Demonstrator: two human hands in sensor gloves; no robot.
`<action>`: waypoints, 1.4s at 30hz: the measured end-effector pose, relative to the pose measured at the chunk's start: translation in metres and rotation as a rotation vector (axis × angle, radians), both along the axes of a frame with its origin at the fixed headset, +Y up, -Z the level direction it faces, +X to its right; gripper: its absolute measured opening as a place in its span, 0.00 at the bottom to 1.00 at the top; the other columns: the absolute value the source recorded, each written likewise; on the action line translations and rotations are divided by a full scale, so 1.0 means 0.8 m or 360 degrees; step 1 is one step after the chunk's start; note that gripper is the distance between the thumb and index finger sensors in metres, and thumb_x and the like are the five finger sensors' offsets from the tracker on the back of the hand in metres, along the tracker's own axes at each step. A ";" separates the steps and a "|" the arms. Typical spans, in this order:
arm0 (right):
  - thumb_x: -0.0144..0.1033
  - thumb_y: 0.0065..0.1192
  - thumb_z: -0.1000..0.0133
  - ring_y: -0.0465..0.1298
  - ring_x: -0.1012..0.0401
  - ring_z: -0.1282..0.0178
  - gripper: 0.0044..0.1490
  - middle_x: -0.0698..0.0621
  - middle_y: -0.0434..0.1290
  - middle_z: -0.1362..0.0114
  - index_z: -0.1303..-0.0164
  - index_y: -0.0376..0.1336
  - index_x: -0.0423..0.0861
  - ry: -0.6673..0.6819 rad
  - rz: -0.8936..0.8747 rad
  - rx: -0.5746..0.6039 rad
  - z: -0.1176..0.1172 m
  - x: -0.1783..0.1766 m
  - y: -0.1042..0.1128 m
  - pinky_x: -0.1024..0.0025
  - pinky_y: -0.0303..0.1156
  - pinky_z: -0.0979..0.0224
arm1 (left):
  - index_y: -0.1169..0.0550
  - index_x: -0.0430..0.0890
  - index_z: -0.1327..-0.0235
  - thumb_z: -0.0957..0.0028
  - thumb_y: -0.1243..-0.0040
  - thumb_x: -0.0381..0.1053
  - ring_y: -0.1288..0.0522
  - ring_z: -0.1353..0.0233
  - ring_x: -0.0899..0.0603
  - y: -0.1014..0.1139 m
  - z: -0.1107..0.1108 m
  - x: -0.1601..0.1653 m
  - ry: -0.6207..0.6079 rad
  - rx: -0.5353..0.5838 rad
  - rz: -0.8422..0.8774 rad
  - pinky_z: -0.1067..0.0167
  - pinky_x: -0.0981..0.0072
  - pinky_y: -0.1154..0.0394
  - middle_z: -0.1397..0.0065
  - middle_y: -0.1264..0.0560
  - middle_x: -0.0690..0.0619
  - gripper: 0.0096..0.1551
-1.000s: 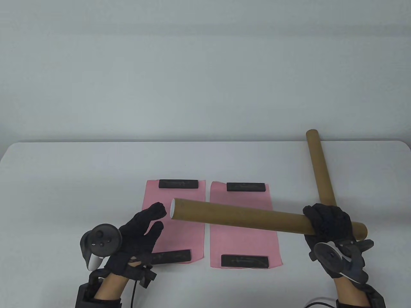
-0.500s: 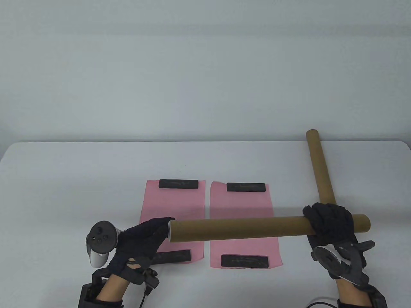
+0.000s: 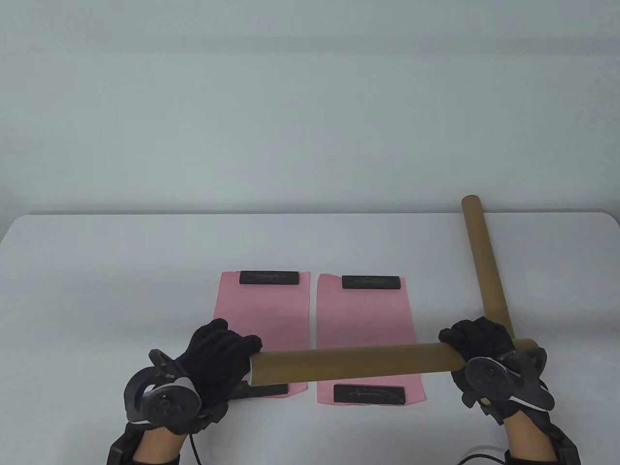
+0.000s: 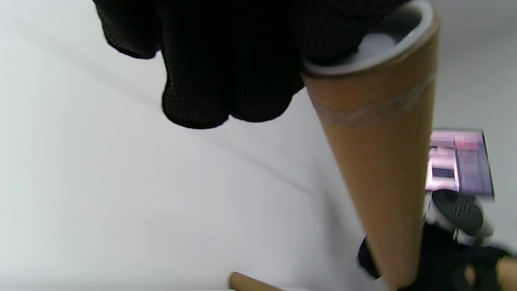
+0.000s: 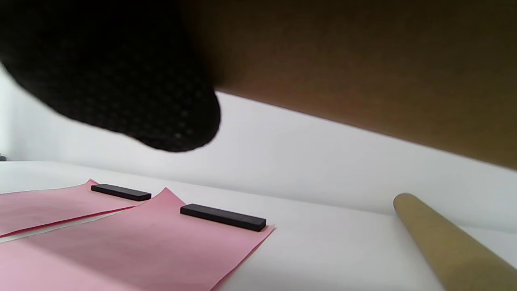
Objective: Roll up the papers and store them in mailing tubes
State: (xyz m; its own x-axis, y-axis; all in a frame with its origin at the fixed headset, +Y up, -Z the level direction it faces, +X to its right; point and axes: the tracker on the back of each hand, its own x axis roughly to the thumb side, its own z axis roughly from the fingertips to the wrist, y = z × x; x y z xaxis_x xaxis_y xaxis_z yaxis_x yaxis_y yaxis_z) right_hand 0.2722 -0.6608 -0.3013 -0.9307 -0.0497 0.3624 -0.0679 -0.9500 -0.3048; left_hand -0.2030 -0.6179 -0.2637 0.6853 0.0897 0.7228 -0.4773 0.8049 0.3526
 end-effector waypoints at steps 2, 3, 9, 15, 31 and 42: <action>0.38 0.88 0.61 0.78 0.50 0.36 0.40 0.54 0.74 0.34 0.39 0.67 0.57 -0.0002 0.0000 -0.0001 0.000 0.000 0.000 0.41 0.74 0.27 | 0.19 0.45 0.46 0.52 0.46 0.54 0.13 0.53 0.46 0.001 0.004 0.006 -0.0012 0.0027 -0.0002 0.34 0.44 0.26 0.55 0.14 0.51 0.26; 0.38 0.88 0.61 0.78 0.50 0.36 0.40 0.53 0.74 0.34 0.38 0.67 0.56 -0.0002 -0.0002 -0.0014 0.000 0.000 0.000 0.41 0.74 0.27 | 0.19 0.44 0.46 0.52 0.46 0.54 0.12 0.55 0.47 0.001 0.005 0.007 -0.0017 0.0036 -0.0012 0.35 0.45 0.25 0.57 0.14 0.51 0.26; 0.39 0.88 0.60 0.78 0.49 0.37 0.40 0.53 0.74 0.34 0.37 0.67 0.55 0.0022 0.0002 -0.0052 0.002 -0.008 0.003 0.42 0.74 0.28 | 0.17 0.43 0.50 0.52 0.45 0.56 0.13 0.60 0.48 0.005 0.004 -0.002 0.0052 0.0106 -0.0027 0.36 0.47 0.24 0.62 0.13 0.52 0.25; 0.39 0.88 0.60 0.78 0.49 0.37 0.41 0.53 0.74 0.34 0.36 0.67 0.55 0.0003 0.0019 -0.0009 0.003 -0.008 0.008 0.42 0.75 0.29 | 0.17 0.45 0.51 0.52 0.43 0.56 0.12 0.59 0.48 0.002 -0.001 -0.007 0.0125 0.0109 -0.0025 0.36 0.48 0.24 0.61 0.13 0.52 0.24; 0.41 0.87 0.59 0.78 0.49 0.38 0.41 0.51 0.74 0.34 0.35 0.67 0.54 -0.0170 0.0093 0.0066 0.001 0.000 0.006 0.43 0.76 0.31 | 0.12 0.50 0.57 0.55 0.35 0.62 0.10 0.61 0.50 -0.094 -0.106 -0.120 0.1586 -0.1291 -0.0427 0.36 0.52 0.22 0.64 0.11 0.56 0.23; 0.42 0.87 0.59 0.78 0.49 0.37 0.42 0.51 0.74 0.33 0.35 0.67 0.54 -0.0135 0.0157 0.0002 -0.003 -0.011 -0.004 0.43 0.76 0.30 | 0.12 0.49 0.59 0.57 0.33 0.64 0.10 0.63 0.52 -0.153 -0.131 -0.143 0.1729 -0.1633 -0.0611 0.38 0.53 0.21 0.67 0.11 0.57 0.23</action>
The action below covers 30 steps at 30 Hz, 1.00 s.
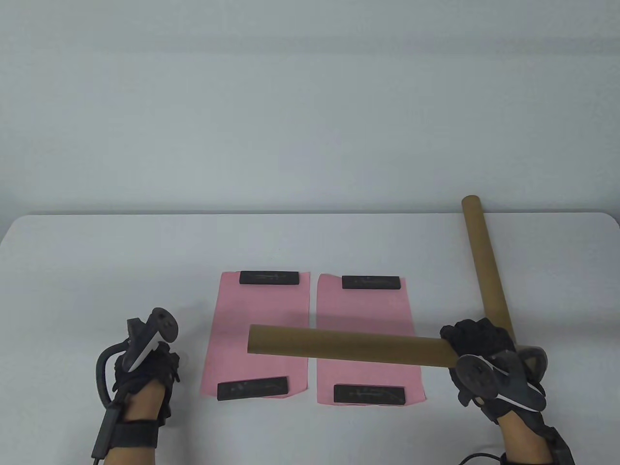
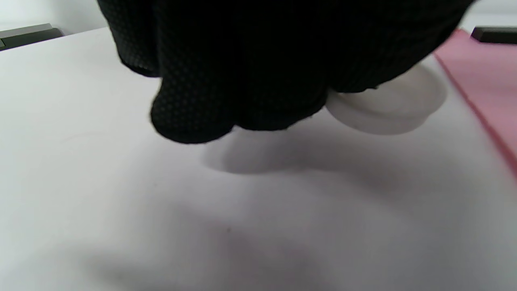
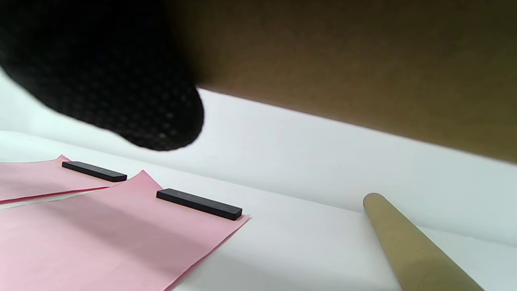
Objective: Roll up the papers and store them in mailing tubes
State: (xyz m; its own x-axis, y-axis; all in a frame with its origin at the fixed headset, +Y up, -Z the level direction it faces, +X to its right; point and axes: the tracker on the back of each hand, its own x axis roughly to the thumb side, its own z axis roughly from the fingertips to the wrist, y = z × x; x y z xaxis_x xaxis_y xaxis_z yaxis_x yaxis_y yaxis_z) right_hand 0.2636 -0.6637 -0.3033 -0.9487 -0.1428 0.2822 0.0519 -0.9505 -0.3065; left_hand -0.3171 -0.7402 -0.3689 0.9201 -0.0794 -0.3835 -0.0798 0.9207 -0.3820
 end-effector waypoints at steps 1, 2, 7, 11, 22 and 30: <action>0.42 0.87 0.59 0.78 0.49 0.37 0.42 0.51 0.74 0.33 0.35 0.67 0.54 0.0009 0.0001 -0.0015 -0.001 -0.001 -0.002 0.43 0.76 0.30 | 0.12 0.49 0.59 0.57 0.33 0.64 0.10 0.63 0.52 -0.001 -0.001 0.000 0.0006 0.0000 -0.0009 0.38 0.53 0.21 0.67 0.11 0.57 0.23; 0.42 0.87 0.59 0.78 0.49 0.37 0.42 0.51 0.74 0.33 0.35 0.67 0.54 0.0015 0.0001 -0.0022 -0.001 -0.002 -0.002 0.43 0.76 0.30 | 0.12 0.49 0.60 0.57 0.33 0.64 0.10 0.64 0.52 -0.001 -0.001 -0.001 0.0012 0.0002 -0.0013 0.38 0.53 0.21 0.67 0.11 0.57 0.23; 0.42 0.87 0.58 0.78 0.49 0.37 0.42 0.51 0.73 0.33 0.34 0.66 0.53 0.0023 0.0022 -0.0052 -0.002 -0.007 -0.005 0.43 0.75 0.30 | 0.12 0.50 0.60 0.56 0.34 0.64 0.10 0.64 0.52 -0.002 0.000 -0.001 0.0046 0.0032 -0.0023 0.38 0.53 0.20 0.68 0.11 0.58 0.23; 0.42 0.87 0.57 0.77 0.48 0.36 0.42 0.50 0.73 0.32 0.33 0.65 0.53 0.0021 0.0011 -0.0074 -0.002 -0.006 -0.005 0.42 0.75 0.30 | 0.12 0.50 0.60 0.56 0.35 0.64 0.10 0.63 0.52 -0.011 0.000 -0.002 0.0049 0.0052 -0.0004 0.38 0.53 0.21 0.67 0.11 0.58 0.23; 0.43 0.86 0.56 0.77 0.48 0.36 0.43 0.50 0.72 0.31 0.31 0.64 0.54 0.0005 -0.0032 -0.0169 -0.006 -0.001 -0.006 0.40 0.77 0.32 | 0.16 0.51 0.46 0.57 0.40 0.69 0.11 0.55 0.49 0.030 0.013 0.002 0.0088 0.0232 0.0075 0.35 0.50 0.24 0.57 0.12 0.54 0.33; 0.48 0.81 0.50 0.77 0.46 0.36 0.48 0.46 0.70 0.29 0.23 0.58 0.46 -0.0064 -0.0297 -0.0413 -0.022 0.014 -0.017 0.39 0.80 0.37 | 0.30 0.55 0.27 0.57 0.44 0.72 0.18 0.32 0.42 0.077 0.046 0.056 -0.0313 0.0588 0.0231 0.28 0.42 0.30 0.32 0.20 0.51 0.43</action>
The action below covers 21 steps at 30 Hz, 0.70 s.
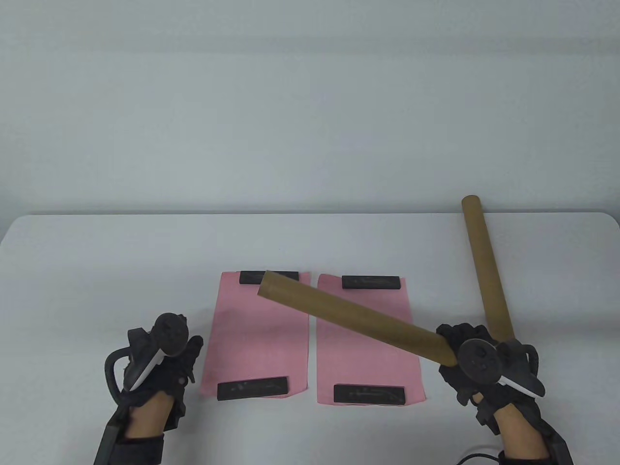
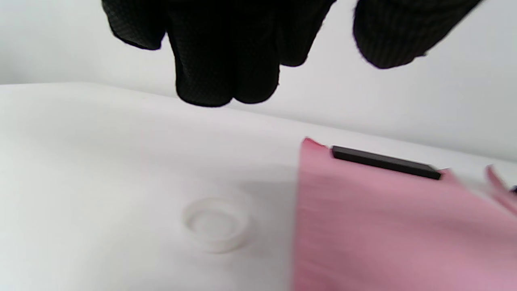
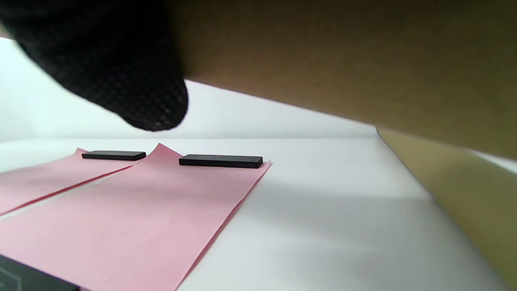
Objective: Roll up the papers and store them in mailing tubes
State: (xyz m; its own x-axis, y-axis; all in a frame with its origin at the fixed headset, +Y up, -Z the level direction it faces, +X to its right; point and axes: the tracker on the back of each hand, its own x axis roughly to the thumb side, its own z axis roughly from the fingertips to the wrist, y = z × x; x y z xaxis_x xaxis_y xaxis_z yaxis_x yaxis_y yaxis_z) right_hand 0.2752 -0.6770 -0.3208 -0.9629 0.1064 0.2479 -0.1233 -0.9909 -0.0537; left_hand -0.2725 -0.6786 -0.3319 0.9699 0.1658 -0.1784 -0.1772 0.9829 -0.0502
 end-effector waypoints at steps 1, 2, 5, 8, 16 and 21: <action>0.48 0.80 0.49 0.77 0.46 0.35 0.48 0.45 0.69 0.28 0.23 0.58 0.45 -0.0040 -0.0009 -0.0004 -0.001 0.003 0.000 0.39 0.80 0.37 | 0.30 0.55 0.27 0.57 0.43 0.71 0.20 0.29 0.40 0.001 0.001 0.002 -0.0020 0.0026 0.0032 0.27 0.41 0.31 0.30 0.22 0.50 0.44; 0.49 0.79 0.49 0.77 0.46 0.35 0.49 0.45 0.69 0.28 0.22 0.57 0.45 -0.0090 -0.0026 -0.0003 -0.004 0.008 -0.001 0.38 0.80 0.37 | 0.31 0.55 0.26 0.58 0.43 0.71 0.22 0.27 0.39 0.001 0.002 0.003 -0.0100 0.0060 0.0075 0.27 0.39 0.32 0.28 0.24 0.49 0.45; 0.49 0.78 0.47 0.77 0.44 0.34 0.50 0.43 0.67 0.26 0.21 0.55 0.43 -0.0226 -0.0133 -0.0080 -0.013 0.017 -0.007 0.37 0.80 0.38 | 0.35 0.56 0.23 0.58 0.43 0.72 0.28 0.21 0.34 -0.001 0.003 0.008 -0.0243 0.0106 0.0141 0.25 0.36 0.37 0.22 0.29 0.48 0.47; 0.50 0.75 0.45 0.76 0.43 0.34 0.53 0.41 0.65 0.26 0.18 0.50 0.40 -0.0303 -0.0297 -0.0284 -0.031 0.023 -0.021 0.37 0.81 0.38 | 0.38 0.58 0.22 0.59 0.43 0.73 0.32 0.18 0.33 -0.002 0.004 0.016 -0.0304 0.0172 0.0129 0.24 0.37 0.39 0.19 0.32 0.49 0.49; 0.49 0.70 0.42 0.74 0.39 0.33 0.56 0.37 0.62 0.24 0.17 0.44 0.36 -0.0643 -0.0583 -0.0670 -0.075 0.025 -0.038 0.36 0.80 0.37 | 0.45 0.60 0.21 0.60 0.46 0.75 0.40 0.16 0.31 -0.007 0.002 0.024 -0.0368 0.0139 0.0080 0.24 0.36 0.41 0.15 0.40 0.49 0.52; 0.52 0.66 0.40 0.76 0.41 0.36 0.57 0.35 0.61 0.26 0.18 0.42 0.32 -0.0968 -0.0392 -0.0675 -0.096 0.012 -0.032 0.42 0.83 0.40 | 0.45 0.60 0.21 0.59 0.46 0.74 0.40 0.16 0.30 -0.004 0.005 0.029 -0.0403 0.0167 0.0071 0.24 0.36 0.41 0.15 0.41 0.49 0.52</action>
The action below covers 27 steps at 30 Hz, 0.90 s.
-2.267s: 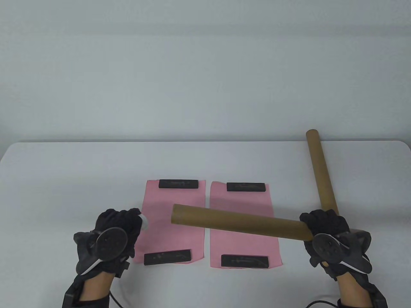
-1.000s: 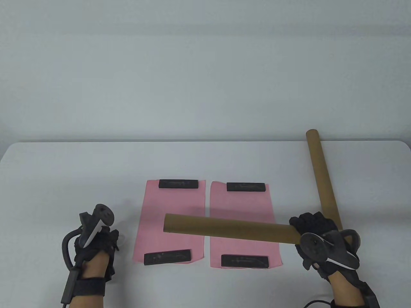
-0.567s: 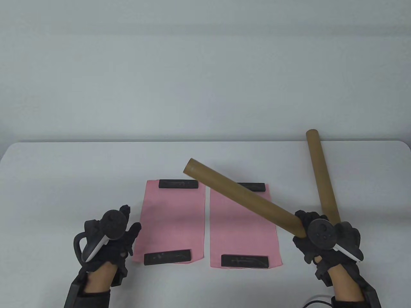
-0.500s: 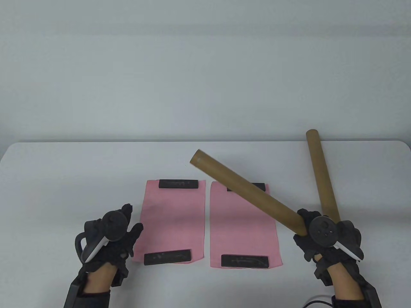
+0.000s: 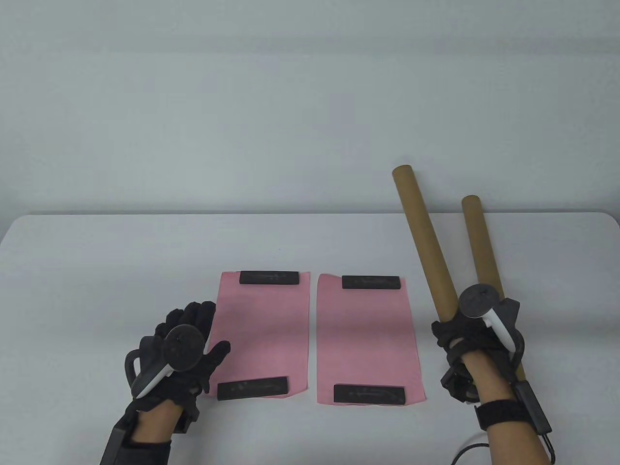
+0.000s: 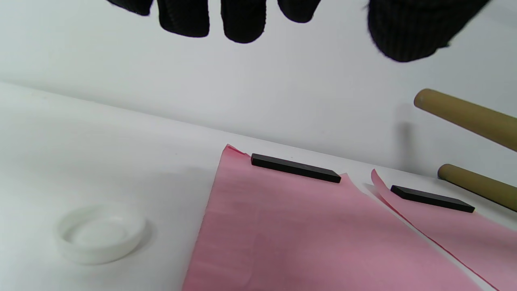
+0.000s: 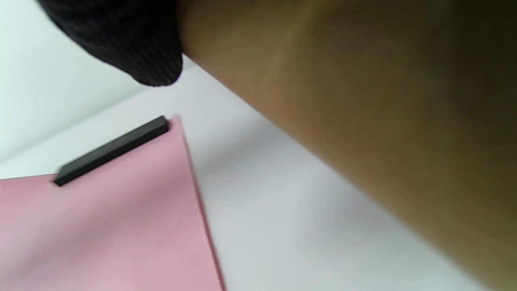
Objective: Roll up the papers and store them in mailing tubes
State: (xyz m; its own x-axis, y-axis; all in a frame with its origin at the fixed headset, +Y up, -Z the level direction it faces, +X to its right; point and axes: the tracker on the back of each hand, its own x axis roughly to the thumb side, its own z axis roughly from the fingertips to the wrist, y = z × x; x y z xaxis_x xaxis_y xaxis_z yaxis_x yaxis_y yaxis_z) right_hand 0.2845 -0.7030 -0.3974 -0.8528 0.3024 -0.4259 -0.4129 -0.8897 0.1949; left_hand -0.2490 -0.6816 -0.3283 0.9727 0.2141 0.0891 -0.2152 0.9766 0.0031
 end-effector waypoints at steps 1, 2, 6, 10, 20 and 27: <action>0.52 0.66 0.40 0.76 0.41 0.36 0.57 0.35 0.61 0.26 0.18 0.42 0.31 -0.0038 0.0014 -0.0036 -0.005 -0.002 0.000 0.43 0.83 0.40 | 0.45 0.60 0.21 0.59 0.46 0.74 0.40 0.16 0.30 0.000 0.000 0.001 -0.0004 -0.0001 -0.0005 0.24 0.36 0.41 0.15 0.41 0.49 0.52; 0.52 0.66 0.40 0.75 0.41 0.37 0.58 0.35 0.61 0.26 0.18 0.41 0.31 -0.0053 0.0021 -0.0059 -0.009 -0.002 -0.001 0.42 0.83 0.40 | 0.45 0.60 0.21 0.59 0.45 0.74 0.40 0.16 0.30 0.000 0.000 0.002 -0.0006 0.0000 -0.0013 0.24 0.36 0.41 0.15 0.41 0.49 0.52; 0.52 0.66 0.40 0.75 0.41 0.36 0.58 0.35 0.61 0.26 0.18 0.41 0.31 -0.0122 0.0123 -0.0198 -0.024 -0.007 -0.009 0.42 0.83 0.40 | 0.45 0.60 0.21 0.59 0.45 0.74 0.40 0.16 0.30 0.000 0.000 0.003 -0.0020 0.0005 -0.0041 0.24 0.36 0.41 0.15 0.41 0.49 0.52; 0.52 0.66 0.40 0.75 0.41 0.36 0.58 0.35 0.61 0.26 0.18 0.41 0.31 -0.0182 0.0183 -0.0308 -0.037 -0.014 -0.025 0.43 0.83 0.40 | 0.44 0.60 0.20 0.59 0.45 0.74 0.40 0.16 0.30 -0.002 0.001 0.004 -0.0028 0.0003 -0.0046 0.24 0.36 0.41 0.15 0.41 0.49 0.52; 0.52 0.66 0.40 0.75 0.41 0.36 0.58 0.35 0.61 0.26 0.18 0.42 0.31 -0.0288 0.0255 -0.0416 -0.062 -0.019 -0.057 0.44 0.83 0.38 | 0.45 0.60 0.20 0.59 0.46 0.74 0.41 0.16 0.30 -0.004 0.001 0.004 -0.0025 -0.0008 -0.0057 0.24 0.36 0.41 0.15 0.41 0.49 0.52; 0.56 0.63 0.40 0.76 0.41 0.37 0.57 0.36 0.62 0.27 0.19 0.44 0.32 -0.0320 0.0389 -0.0367 -0.071 -0.018 -0.071 0.47 0.82 0.37 | 0.45 0.59 0.20 0.59 0.46 0.74 0.41 0.16 0.30 -0.007 0.000 0.002 -0.0025 -0.0033 -0.0053 0.24 0.36 0.41 0.15 0.42 0.49 0.52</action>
State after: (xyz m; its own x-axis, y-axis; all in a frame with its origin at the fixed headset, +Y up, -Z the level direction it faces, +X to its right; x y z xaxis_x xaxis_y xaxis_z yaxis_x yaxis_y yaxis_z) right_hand 0.2699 -0.7599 -0.4543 -0.7806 -0.0222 -0.6247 -0.2447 -0.9088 0.3381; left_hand -0.2472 -0.6873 -0.3281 0.9779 0.1834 0.1001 -0.1823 0.9830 -0.0203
